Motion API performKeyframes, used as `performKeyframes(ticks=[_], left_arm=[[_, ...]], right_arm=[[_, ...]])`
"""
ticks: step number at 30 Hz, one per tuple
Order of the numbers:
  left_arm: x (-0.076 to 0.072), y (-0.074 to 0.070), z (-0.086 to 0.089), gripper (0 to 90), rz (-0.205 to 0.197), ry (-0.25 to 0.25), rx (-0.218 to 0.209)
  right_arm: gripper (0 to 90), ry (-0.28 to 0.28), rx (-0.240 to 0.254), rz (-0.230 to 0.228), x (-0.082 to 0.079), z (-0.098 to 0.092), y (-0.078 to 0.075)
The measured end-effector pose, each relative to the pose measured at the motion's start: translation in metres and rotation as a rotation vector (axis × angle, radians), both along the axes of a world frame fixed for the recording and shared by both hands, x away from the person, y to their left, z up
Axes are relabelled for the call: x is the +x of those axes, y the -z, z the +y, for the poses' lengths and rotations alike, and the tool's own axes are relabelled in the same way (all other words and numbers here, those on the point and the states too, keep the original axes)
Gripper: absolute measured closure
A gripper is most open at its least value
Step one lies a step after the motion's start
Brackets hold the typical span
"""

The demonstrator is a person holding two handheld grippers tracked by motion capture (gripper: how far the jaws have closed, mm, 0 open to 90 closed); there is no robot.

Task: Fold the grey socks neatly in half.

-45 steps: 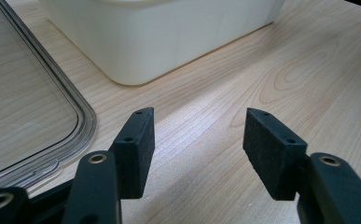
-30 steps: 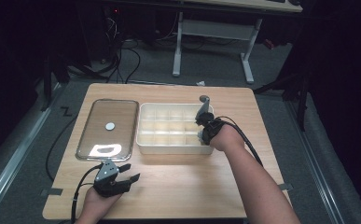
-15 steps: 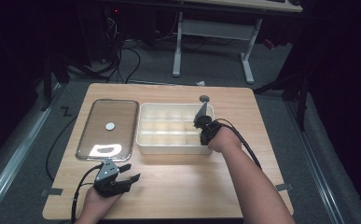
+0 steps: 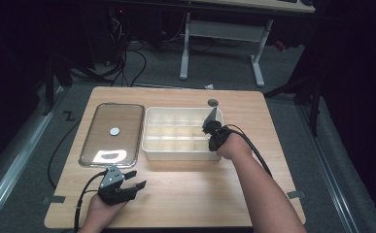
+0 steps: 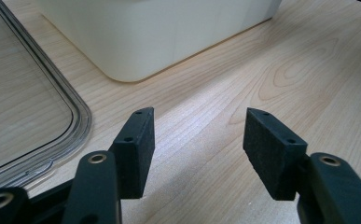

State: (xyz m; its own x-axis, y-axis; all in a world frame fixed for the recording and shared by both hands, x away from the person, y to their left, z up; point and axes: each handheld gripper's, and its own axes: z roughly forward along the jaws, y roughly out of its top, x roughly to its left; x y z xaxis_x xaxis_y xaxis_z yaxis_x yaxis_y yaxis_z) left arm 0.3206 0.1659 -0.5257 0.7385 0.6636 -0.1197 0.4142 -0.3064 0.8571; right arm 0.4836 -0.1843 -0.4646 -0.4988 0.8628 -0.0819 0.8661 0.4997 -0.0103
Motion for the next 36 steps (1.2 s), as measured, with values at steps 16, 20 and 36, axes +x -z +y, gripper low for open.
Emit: performKeyframes(ticks=[16,20,36], left_arm=[[0.001,0.000,0.000,43.9,0.005,0.000,0.001],[0.000,0.000,0.000,43.9,0.004,0.001,0.006],[0.001,0.002,-0.001,43.9,0.008,0.002,0.009]], right_arm=[[60.0,0.028,0.057,-0.032,-0.007,-0.006,-0.026],[59.8,0.012,0.085,-0.057,-0.010,-0.010,-0.038],[85.8,-0.011,0.114,-0.080,-0.023,-0.016,-0.057]])
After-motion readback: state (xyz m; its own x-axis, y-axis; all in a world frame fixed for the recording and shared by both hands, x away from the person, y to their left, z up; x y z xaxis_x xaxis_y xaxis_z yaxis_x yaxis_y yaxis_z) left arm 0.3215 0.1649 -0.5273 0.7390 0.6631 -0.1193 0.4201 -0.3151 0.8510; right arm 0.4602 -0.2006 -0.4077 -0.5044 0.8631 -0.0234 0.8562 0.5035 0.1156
